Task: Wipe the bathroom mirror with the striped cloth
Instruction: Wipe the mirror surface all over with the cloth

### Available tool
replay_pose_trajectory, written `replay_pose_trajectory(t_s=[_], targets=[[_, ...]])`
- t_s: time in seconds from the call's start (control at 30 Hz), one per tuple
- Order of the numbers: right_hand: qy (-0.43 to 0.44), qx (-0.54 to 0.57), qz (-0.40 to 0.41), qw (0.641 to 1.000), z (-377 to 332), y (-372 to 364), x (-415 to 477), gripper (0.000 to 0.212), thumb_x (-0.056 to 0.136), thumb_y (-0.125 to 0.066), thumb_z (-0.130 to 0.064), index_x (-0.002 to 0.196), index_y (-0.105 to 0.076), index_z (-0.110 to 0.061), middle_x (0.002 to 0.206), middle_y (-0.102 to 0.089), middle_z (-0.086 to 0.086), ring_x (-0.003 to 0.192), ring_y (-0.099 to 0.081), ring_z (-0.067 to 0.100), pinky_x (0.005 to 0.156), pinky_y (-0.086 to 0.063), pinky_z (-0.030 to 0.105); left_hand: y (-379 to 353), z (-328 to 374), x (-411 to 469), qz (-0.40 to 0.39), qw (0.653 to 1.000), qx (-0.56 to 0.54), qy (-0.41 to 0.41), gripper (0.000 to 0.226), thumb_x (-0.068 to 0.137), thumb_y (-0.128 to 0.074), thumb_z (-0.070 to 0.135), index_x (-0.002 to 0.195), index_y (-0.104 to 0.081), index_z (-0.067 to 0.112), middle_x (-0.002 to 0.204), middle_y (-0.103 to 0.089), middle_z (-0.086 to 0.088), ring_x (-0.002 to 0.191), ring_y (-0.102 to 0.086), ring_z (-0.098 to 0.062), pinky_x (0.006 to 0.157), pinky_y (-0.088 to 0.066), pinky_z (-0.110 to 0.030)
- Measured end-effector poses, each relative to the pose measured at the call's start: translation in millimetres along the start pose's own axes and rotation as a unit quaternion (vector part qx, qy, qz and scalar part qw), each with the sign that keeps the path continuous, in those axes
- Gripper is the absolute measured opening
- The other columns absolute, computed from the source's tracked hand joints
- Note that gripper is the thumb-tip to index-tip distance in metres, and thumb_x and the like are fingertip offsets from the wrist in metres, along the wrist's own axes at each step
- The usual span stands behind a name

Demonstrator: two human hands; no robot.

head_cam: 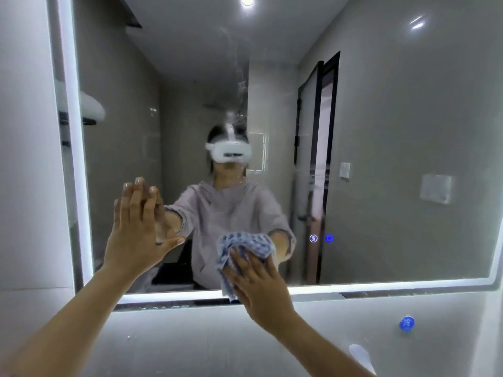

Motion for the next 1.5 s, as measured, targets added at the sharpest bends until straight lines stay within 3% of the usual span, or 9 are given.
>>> replay_pose_trajectory(t_s=[0.13,0.3,0.4,0.5,0.57,0.73,0.93,1.3,1.5], targets=[[0.013,-0.006,0.013,1.000,11,11,17,0.056,0.095,-0.038,-0.044,0.148,-0.026,-0.036,0.158,-0.016,-0.006,0.146,-0.010,0.020,0.118,-0.003,0.047,-2,-2,0,0.014,1.000,0.015,-0.004,0.115,0.071,-0.009,0.086,0.147,-0.007,0.000,0.156,0.000,-0.023,0.144,0.002,-0.038,0.114,-0.013,-0.056],[-0.097,0.028,0.080,0.992,68,60,107,0.051,0.099,-0.026,-0.046,0.148,-0.032,-0.032,0.157,-0.024,0.003,0.146,-0.018,0.028,0.116,-0.012,0.052,-2,0,-1,0.016,1.000,0.021,0.003,0.115,0.071,-0.008,0.086,0.147,-0.010,-0.001,0.156,-0.002,-0.023,0.144,0.000,-0.038,0.113,-0.012,-0.055],[-0.147,0.046,0.081,0.985,96,83,147,0.058,0.098,-0.026,-0.050,0.151,-0.015,-0.031,0.161,-0.007,0.003,0.148,-0.001,0.028,0.118,0.001,0.050,-2,-1,0,0.019,1.000,0.024,0.002,0.114,0.071,-0.009,0.085,0.146,-0.011,-0.001,0.155,-0.005,-0.024,0.144,-0.002,-0.039,0.113,-0.015,-0.057],[-0.169,0.067,0.102,0.978,91,86,151,0.057,0.099,-0.031,-0.046,0.151,-0.015,-0.031,0.161,-0.007,0.005,0.148,0.001,0.029,0.118,0.005,0.050,-2,1,0,0.025,0.999,0.032,0.001,0.115,0.069,-0.020,0.084,0.146,-0.012,-0.001,0.154,-0.007,-0.025,0.143,-0.004,-0.040,0.112,-0.017,-0.058],[-0.166,0.076,0.105,0.978,75,75,139,0.055,0.100,-0.028,-0.045,0.151,-0.016,-0.030,0.160,-0.008,0.005,0.148,-0.002,0.030,0.119,0.000,0.052,-2,1,-2,0.028,0.999,0.030,0.004,0.115,0.066,-0.029,0.081,0.146,-0.012,0.000,0.154,-0.007,-0.025,0.143,-0.003,-0.039,0.113,-0.015,-0.057],[-0.098,0.035,0.076,0.992,24,35,78,0.055,0.098,-0.036,-0.043,0.150,-0.025,-0.029,0.158,-0.021,0.006,0.146,-0.012,0.031,0.115,-0.012,0.055,0,1,0,0.022,0.999,0.028,0.007,0.112,0.071,-0.013,0.084,0.147,-0.007,0.002,0.156,-0.003,-0.022,0.144,0.001,-0.037,0.116,0.006,-0.041],[-0.031,-0.010,0.031,0.999,-6,11,33,0.057,0.095,-0.044,-0.041,0.149,-0.029,-0.032,0.158,-0.023,0.000,0.147,-0.015,0.026,0.117,-0.009,0.052,-2,0,-1,0.030,0.999,0.036,0.008,0.116,0.068,-0.038,0.080,0.147,-0.007,0.002,0.156,0.000,-0.021,0.144,0.003,-0.036,0.116,0.000,-0.046],[-0.066,0.006,0.047,0.997,28,42,100,0.055,0.100,-0.027,-0.047,0.152,-0.020,-0.031,0.161,-0.013,0.001,0.148,-0.008,0.025,0.119,0.001,0.049,-3,-2,-1,0.039,0.998,0.049,0.002,0.112,0.069,-0.029,0.078,0.148,-0.005,0.002,0.156,0.000,-0.022,0.144,0.000,-0.037,0.116,-0.001,-0.046],[-0.089,-0.023,0.089,0.992,71,86,172,0.060,0.099,-0.022,-0.052,0.152,-0.008,-0.028,0.161,-0.004,0.006,0.146,0.003,0.024,0.118,0.002,0.049,-5,-3,-1,0.034,0.998,0.049,0.007,0.112,0.070,-0.024,0.080,0.147,-0.009,0.000,0.156,-0.003,-0.023,0.144,-0.001,-0.038,0.114,-0.015,-0.055]])
Point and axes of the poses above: each hand's wrist, its own x-axis towards the middle knuckle, its own y-axis out of the back of the hand, z = x × y, the point moved 3 cm from there along x, towards the middle knuckle
